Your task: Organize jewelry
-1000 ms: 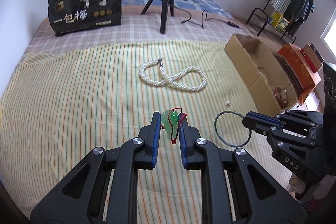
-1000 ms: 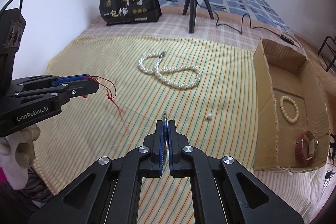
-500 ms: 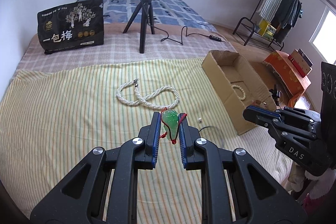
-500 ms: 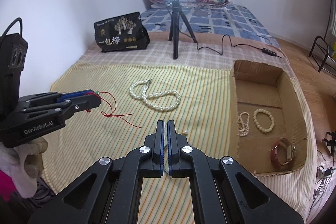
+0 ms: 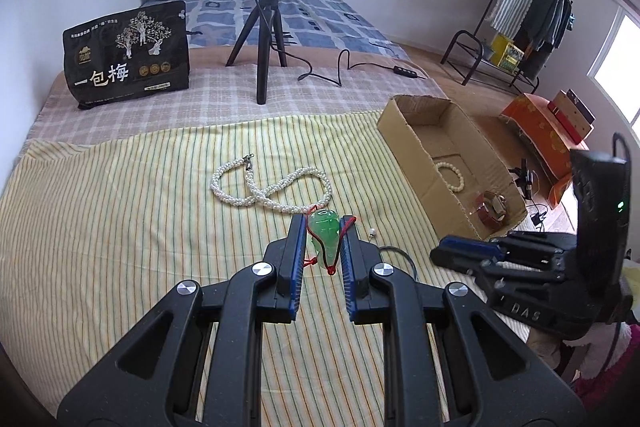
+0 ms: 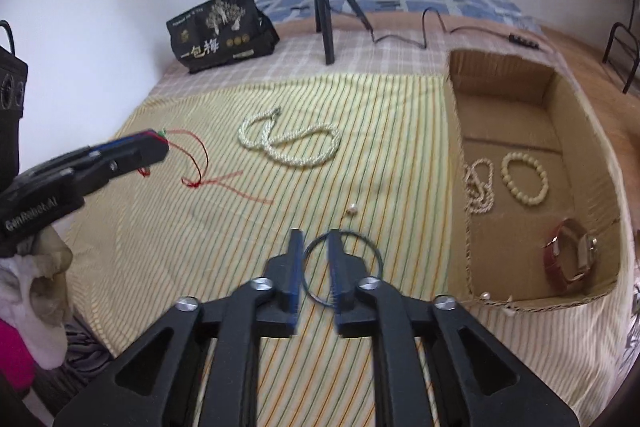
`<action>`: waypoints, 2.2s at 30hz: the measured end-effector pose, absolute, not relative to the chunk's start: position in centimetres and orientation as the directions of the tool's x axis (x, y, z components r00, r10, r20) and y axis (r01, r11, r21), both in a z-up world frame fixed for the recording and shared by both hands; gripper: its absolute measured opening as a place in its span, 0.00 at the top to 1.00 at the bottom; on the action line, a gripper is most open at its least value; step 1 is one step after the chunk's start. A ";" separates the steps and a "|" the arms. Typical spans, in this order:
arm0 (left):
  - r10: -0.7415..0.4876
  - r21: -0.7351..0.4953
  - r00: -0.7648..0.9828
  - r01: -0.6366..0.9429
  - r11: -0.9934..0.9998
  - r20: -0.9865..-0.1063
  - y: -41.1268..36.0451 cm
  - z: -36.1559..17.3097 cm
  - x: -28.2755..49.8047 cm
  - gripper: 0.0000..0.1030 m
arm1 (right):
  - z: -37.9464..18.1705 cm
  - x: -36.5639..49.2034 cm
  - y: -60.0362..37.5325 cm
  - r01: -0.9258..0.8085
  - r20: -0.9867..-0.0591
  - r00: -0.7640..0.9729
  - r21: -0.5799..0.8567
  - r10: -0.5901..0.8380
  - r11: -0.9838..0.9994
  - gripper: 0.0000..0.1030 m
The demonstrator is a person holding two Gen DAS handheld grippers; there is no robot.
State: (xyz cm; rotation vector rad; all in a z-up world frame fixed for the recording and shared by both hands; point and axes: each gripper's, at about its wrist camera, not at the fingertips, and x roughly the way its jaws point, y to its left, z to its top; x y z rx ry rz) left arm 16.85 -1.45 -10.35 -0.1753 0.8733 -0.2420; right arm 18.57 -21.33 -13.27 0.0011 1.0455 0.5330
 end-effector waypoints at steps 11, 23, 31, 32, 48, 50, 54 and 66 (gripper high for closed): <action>-0.269 -0.253 0.654 0.122 0.960 -0.707 0.1 -8.9 16.6 0.85 | -15.1 19.1 -20.7 -0.407 -0.846 0.390 0.196 0.364 0.892 0.75; -0.258 -0.256 0.654 0.100 0.961 -0.712 1.6 -9.0 16.7 0.85 | -18.6 22.8 -18.4 -0.380 -0.872 0.410 0.103 0.267 0.919 0.75; -0.251 -0.254 0.648 0.092 0.963 -0.719 2.0 -9.3 16.9 0.85 | -20.6 23.5 -17.1 -0.405 -0.897 0.389 0.037 0.209 0.913 0.86; -0.252 -0.254 0.649 0.092 0.963 -0.718 2.0 -9.3 16.9 0.85 | -20.6 23.5 -17.1 -0.408 -0.896 0.392 0.032 0.207 0.912 0.89; -0.273 -0.266 0.657 0.114 0.957 -0.703 1.1 -8.5 16.8 0.85 | -16.1 22.8 -18.4 -0.415 -0.837 0.459 0.094 0.298 0.905 0.92; -0.284 -0.270 0.658 0.125 0.955 -0.697 0.6 -8.2 16.7 0.85 | -14.9 22.7 -19.0 -0.410 -0.822 0.480 0.100 0.308 0.907 0.92; -0.306 -0.279 0.659 0.149 0.949 -0.688 -0.6 -7.7 16.7 0.85 | -13.4 22.8 -20.3 -0.393 -0.802 0.506 0.112 0.317 0.913 0.92; -0.392 -0.303 0.640 0.250 0.920 -0.661 -6.7 -6.5 17.5 0.85 | -10.0 24.1 -26.4 -0.301 -0.764 0.578 0.126 0.287 0.945 0.92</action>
